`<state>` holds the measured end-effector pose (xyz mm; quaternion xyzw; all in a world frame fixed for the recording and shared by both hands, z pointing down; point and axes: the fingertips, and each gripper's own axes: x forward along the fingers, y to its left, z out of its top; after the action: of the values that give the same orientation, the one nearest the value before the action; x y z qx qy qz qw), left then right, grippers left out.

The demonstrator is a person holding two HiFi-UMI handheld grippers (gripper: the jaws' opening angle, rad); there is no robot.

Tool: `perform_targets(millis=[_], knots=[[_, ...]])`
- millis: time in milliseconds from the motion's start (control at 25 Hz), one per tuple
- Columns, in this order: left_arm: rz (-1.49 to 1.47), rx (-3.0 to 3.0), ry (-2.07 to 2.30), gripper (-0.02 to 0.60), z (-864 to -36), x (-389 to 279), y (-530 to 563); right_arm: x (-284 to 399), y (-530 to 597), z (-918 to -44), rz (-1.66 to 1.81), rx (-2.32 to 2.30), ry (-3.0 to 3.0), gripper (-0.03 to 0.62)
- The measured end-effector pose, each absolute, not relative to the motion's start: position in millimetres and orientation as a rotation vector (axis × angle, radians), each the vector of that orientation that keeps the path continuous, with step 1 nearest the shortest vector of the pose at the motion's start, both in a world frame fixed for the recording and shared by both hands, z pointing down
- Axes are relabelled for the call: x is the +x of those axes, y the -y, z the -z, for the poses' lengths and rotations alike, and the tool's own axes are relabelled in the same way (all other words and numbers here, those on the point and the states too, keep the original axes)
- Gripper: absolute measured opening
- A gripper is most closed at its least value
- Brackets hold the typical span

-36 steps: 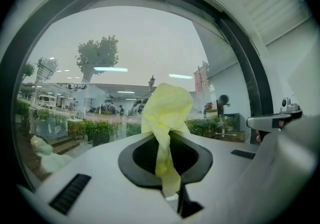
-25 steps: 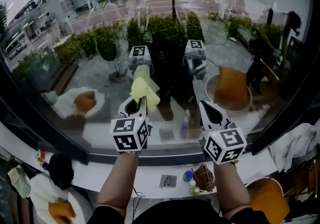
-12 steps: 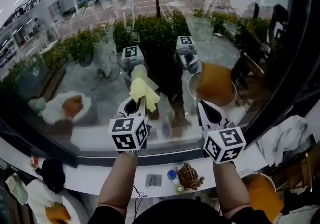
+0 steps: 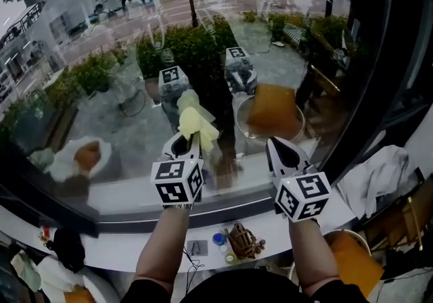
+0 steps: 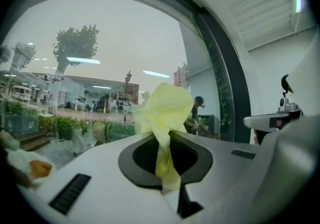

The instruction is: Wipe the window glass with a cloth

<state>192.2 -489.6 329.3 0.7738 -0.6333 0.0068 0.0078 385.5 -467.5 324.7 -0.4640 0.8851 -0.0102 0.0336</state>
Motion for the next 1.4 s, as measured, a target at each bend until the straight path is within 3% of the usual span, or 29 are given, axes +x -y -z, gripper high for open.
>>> perform_targets(millis=[840,1080,1400], knots=[[-0.092,2.623,1.745,0.031,-339.1,461.4,582.8,614.4,532.1,-345.4,0.074,-1.581,-2.626,0.026],[-0.111,2.650,1.650,0.031,-342.8,499.3,591.6,631.2,529.4,-343.4,0.077,-1.600,-2.624,0.026],[-0.115,2.650,1.636,0.029,-342.3,499.1,590.6,628.0,531.9,-339.6,0.078,-1.589,-2.624,0.026]])
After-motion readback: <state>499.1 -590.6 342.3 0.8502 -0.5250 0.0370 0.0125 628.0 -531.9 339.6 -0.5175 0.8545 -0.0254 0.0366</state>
